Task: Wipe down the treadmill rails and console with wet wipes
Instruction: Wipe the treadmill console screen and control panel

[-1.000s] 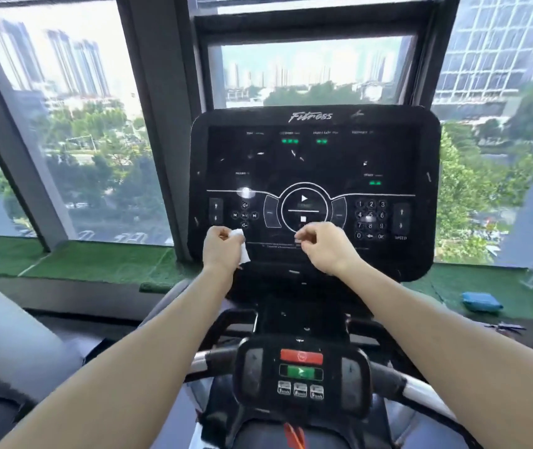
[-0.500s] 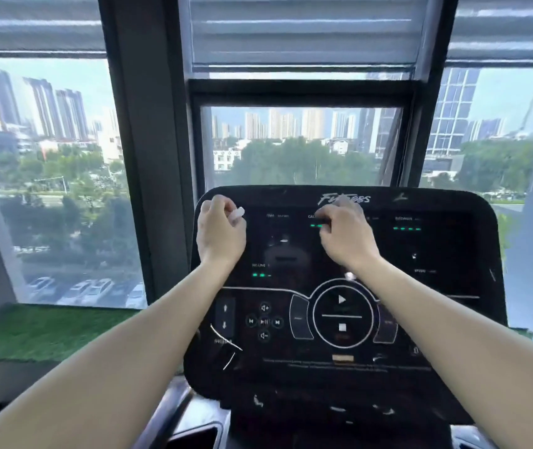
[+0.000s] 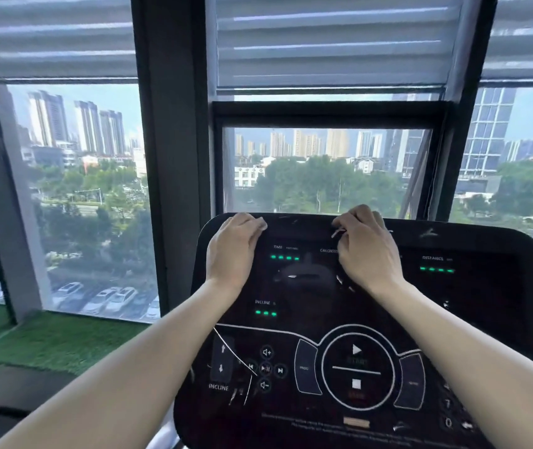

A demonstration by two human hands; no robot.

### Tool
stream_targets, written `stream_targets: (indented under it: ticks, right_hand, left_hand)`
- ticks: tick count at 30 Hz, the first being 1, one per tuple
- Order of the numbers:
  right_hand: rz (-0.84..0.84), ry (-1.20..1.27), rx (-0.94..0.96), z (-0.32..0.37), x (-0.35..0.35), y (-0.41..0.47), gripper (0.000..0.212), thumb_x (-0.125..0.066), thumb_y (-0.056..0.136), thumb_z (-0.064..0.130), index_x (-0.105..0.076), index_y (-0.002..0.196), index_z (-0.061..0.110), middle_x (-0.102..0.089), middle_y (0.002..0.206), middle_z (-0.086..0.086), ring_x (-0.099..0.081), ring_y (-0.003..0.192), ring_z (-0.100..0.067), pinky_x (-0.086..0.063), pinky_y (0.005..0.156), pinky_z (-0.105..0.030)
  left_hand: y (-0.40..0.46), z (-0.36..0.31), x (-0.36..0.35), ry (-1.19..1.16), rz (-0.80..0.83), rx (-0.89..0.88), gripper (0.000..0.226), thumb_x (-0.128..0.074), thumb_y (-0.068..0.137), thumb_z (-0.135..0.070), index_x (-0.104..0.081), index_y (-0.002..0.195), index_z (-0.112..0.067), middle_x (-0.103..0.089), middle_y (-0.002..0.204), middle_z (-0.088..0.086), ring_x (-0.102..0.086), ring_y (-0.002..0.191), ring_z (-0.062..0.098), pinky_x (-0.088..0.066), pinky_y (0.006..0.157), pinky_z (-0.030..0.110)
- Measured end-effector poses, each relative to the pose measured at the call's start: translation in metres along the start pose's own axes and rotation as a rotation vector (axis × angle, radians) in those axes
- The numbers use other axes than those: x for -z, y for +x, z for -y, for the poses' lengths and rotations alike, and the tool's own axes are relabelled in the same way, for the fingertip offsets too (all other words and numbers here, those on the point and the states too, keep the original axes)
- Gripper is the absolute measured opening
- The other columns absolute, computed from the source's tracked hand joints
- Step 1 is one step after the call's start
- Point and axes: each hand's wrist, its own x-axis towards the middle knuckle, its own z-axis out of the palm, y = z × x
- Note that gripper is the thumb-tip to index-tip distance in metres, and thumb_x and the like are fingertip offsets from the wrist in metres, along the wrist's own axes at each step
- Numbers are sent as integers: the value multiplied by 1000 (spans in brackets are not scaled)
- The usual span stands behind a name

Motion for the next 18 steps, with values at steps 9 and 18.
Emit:
stream_targets:
  ticks: [9,18]
  right_hand:
    - [-235,51,74,-12,-13,-7,33,-56,67,-11,-62,95,5,-56,102,-9,-54,92,-31,-48,62,-37]
    - [-286,38,112,-18,-19,-4,31,-57,65,-10,-62,91,5,-57,98,-9,-55,85,-32,-49,64,-39]
  left_hand:
    - [11,-48,-34,-82,247,-156,21,-50,95,-23,-65,110,-27,-60,113,-14,-48,104,2,-36,85,19]
    - [8,-33,-30,36,145,-164,23,-55,92,-12,-70,109,-17,-66,106,-7,-46,97,2,-30,86,1]
